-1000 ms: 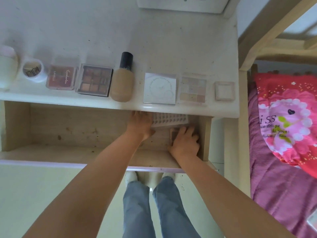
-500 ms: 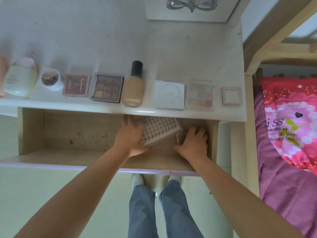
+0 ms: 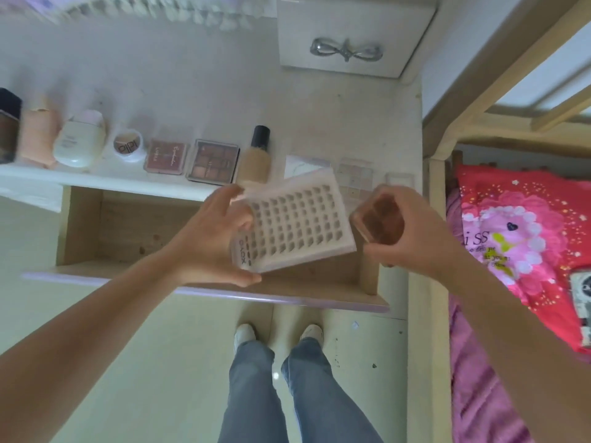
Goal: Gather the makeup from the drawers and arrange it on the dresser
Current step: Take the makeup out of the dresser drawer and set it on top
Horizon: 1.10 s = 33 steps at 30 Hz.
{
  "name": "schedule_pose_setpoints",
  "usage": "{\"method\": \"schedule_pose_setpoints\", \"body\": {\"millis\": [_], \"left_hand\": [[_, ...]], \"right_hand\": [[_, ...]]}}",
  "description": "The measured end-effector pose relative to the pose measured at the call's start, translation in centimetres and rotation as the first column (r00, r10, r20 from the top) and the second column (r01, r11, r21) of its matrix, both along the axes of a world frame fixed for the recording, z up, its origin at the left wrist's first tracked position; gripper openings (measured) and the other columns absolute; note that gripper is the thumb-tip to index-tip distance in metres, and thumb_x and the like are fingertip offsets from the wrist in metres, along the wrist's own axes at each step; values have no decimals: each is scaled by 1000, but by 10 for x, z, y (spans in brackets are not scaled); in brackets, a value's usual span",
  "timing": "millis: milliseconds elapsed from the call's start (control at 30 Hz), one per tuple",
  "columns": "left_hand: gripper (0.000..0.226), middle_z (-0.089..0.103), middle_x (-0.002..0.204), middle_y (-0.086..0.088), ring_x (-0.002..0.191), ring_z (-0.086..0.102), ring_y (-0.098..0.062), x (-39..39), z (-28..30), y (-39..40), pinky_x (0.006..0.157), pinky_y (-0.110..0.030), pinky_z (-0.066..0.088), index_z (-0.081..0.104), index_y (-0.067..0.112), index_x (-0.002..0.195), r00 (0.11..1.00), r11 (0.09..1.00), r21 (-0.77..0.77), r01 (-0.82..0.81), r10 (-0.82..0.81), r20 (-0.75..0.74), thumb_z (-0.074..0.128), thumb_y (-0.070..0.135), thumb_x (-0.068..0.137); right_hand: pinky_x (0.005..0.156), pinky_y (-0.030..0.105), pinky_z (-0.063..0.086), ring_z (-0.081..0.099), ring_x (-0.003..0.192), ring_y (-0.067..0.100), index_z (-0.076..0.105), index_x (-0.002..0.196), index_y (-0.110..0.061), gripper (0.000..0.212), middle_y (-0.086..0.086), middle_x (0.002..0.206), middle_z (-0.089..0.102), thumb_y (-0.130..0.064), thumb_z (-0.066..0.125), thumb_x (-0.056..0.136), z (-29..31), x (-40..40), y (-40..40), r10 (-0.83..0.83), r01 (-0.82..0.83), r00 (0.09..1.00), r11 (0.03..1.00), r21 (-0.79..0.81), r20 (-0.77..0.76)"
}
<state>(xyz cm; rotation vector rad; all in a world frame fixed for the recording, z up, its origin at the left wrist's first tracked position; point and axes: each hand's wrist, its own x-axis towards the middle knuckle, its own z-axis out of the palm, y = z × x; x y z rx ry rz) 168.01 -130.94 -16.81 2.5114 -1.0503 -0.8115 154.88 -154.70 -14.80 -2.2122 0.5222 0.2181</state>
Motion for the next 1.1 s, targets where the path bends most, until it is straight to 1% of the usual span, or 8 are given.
{"method": "schedule_pose_setpoints", "body": {"millis": [67, 200, 333, 467, 600, 733, 933, 1100], "left_hand": [[75, 23, 139, 0, 130, 21, -17, 18, 5, -27, 107, -32, 29, 45, 12, 112, 997, 998, -40, -48, 51, 63, 85, 31, 52], [70, 18, 147, -9, 138, 15, -24, 55, 5, -75, 109, -34, 27, 47, 9, 113, 979, 995, -55, -88, 97, 178, 84, 28, 57], [67, 15, 148, -13, 140, 10, -25, 89, 0, -110, 109, -36, 28, 46, 10, 113, 979, 999, 0, -37, 36, 202, 83, 28, 59], [73, 20, 142, -13, 136, 11, -27, 115, -3, -133, 105, -41, 38, 45, 12, 113, 963, 990, 122, 67, -96, 250, 84, 32, 55], [68, 22, 138, -11, 133, 16, -26, 138, -1, -147, 102, -45, 40, 46, 12, 111, 951, 976, 189, 104, -153, 267, 83, 31, 58], [61, 28, 130, -9, 126, 25, -24, 154, -4, -155, 95, -43, 45, 41, 12, 108, 959, 957, 250, 149, -202, 199, 80, 27, 63], [71, 24, 144, -11, 136, 24, -27, 171, -16, -154, 104, -41, 34, 36, 13, 128, 961, 953, 245, 178, -222, 167, 76, 14, 70], [73, 30, 142, -12, 133, 28, -26, 172, -24, -149, 107, -41, 31, 34, 11, 134, 954, 963, 214, 165, -210, 212, 74, 22, 74]], "right_hand": [[79, 37, 50, 51, 94, 22, 51, 104, -17, 51, -2, 98, 47, -9, 76, 60, 8, 20, -15, -58, 64, 992, 997, -50, 108], [80, 29, 36, 42, 97, 20, 48, 114, -9, 63, 0, 103, 40, -18, 77, 59, 2, 64, -56, -26, 57, 993, 964, -259, 118], [79, 29, 35, 45, 102, 25, 48, 111, -14, 62, 3, 108, 45, -19, 76, 56, -17, 105, -86, 218, -197, 976, 891, -409, 4], [93, 37, 39, 44, 111, 24, 47, 117, -18, 68, 0, 127, 44, -17, 76, 56, -30, 130, -103, 368, -385, 920, 794, -471, -130], [98, 37, 35, 39, 119, 22, 41, 123, -20, 71, -4, 140, 35, -15, 74, 60, -33, 136, -123, 374, -450, 893, 757, -474, -252], [103, 36, 33, 31, 129, 21, 32, 133, -21, 76, -4, 146, 27, -11, 69, 68, -42, 139, -130, 356, -478, 873, 762, -437, -335], [115, 42, 15, 8, 142, 20, 30, 138, -19, 72, 1, 154, 9, -16, 68, 77, -60, 144, -133, 372, -442, 891, 844, -304, -261], [116, 41, 6, -4, 144, 25, 25, 142, -19, 78, 3, 156, 2, -25, 69, 77, -64, 134, -127, 314, -360, 932, 857, -369, -181]]}}
